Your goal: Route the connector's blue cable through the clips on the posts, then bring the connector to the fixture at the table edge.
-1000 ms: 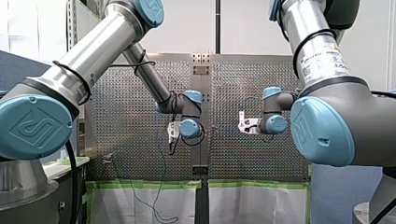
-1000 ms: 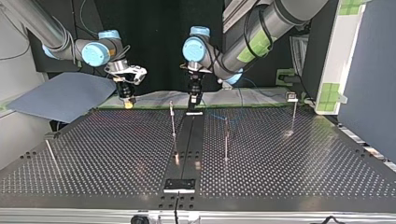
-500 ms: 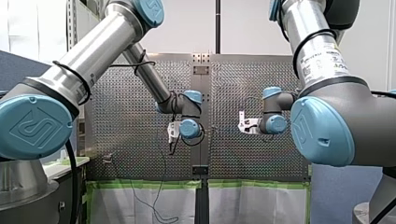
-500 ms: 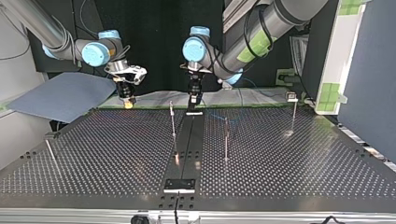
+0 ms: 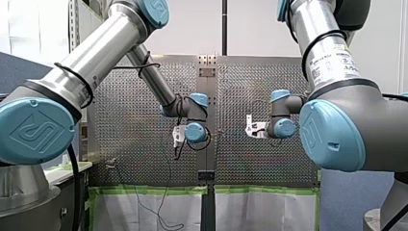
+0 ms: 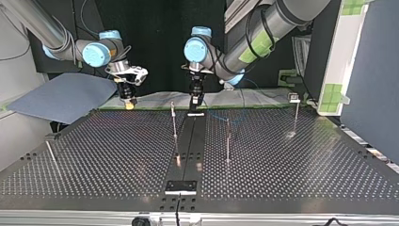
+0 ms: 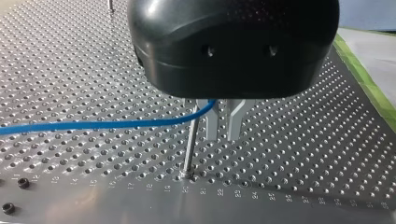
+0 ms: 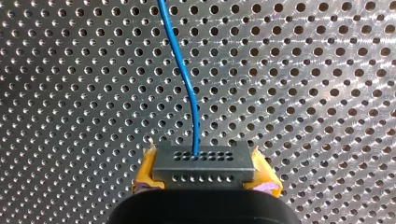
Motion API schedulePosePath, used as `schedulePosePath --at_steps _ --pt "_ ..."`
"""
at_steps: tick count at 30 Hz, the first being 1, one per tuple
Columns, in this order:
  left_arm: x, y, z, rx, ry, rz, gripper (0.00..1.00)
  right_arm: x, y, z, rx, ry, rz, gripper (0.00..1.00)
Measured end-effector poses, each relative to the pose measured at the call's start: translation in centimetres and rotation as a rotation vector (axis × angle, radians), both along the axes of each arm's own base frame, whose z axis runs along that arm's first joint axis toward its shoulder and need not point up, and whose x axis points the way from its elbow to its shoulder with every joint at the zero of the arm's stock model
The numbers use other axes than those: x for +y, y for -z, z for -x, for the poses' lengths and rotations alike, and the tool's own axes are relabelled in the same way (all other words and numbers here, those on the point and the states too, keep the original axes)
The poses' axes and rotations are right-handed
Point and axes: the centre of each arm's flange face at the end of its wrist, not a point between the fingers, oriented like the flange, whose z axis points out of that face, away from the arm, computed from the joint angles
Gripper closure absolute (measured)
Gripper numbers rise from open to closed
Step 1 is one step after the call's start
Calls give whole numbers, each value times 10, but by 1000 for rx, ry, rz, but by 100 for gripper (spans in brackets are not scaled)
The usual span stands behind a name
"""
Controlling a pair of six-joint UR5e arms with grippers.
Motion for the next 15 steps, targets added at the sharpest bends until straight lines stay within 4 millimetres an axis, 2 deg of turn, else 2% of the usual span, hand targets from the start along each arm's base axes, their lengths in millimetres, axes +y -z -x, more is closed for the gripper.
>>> schedulePosePath --at_steps 14,15 --pt "0 0 0 0 0 0 92 0 0 0 0 0 0 100" --pt "0 0 0 0 0 0 95 0 0 0 0 0 0 100"
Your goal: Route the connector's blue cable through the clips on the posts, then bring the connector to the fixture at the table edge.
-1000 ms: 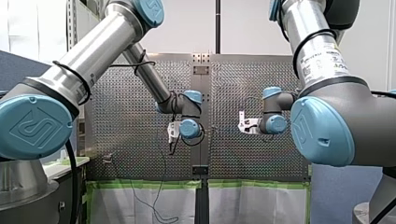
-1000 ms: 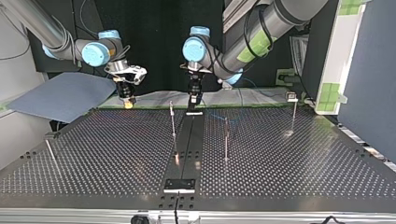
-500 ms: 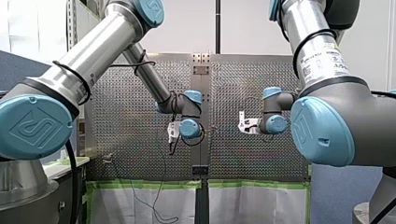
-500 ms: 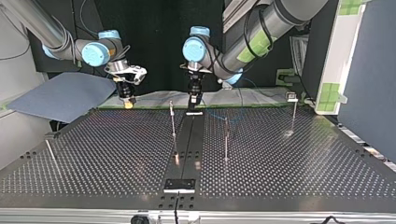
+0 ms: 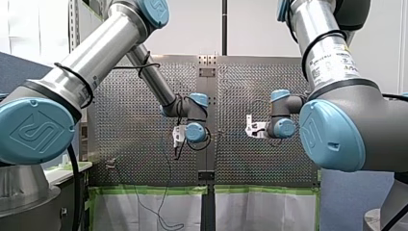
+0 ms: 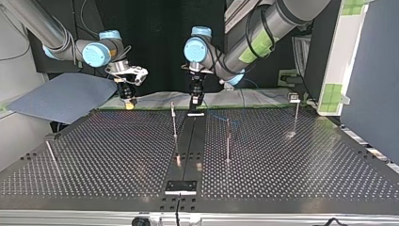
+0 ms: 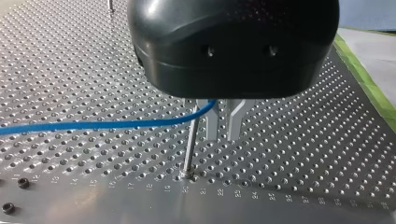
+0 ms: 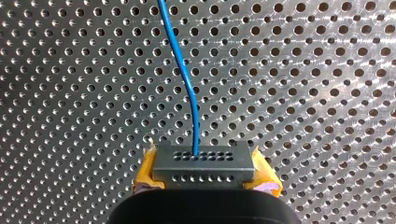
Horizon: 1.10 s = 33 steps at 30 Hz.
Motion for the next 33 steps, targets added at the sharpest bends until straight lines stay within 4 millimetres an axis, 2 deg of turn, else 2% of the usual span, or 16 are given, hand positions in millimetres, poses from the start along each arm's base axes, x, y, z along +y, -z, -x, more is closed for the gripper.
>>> schedulePosePath --at_steps 3,25,33 --pt "0 0 0 0 0 0 98 0 0 0 0 0 0 100" --pt "0 -4 -1 -4 -3 3 98 -1 -1 0 -1 -1 2 100" --pt "8 -5 -7 10 -30 -8 98 -9 3 14 17 28 -38 100"
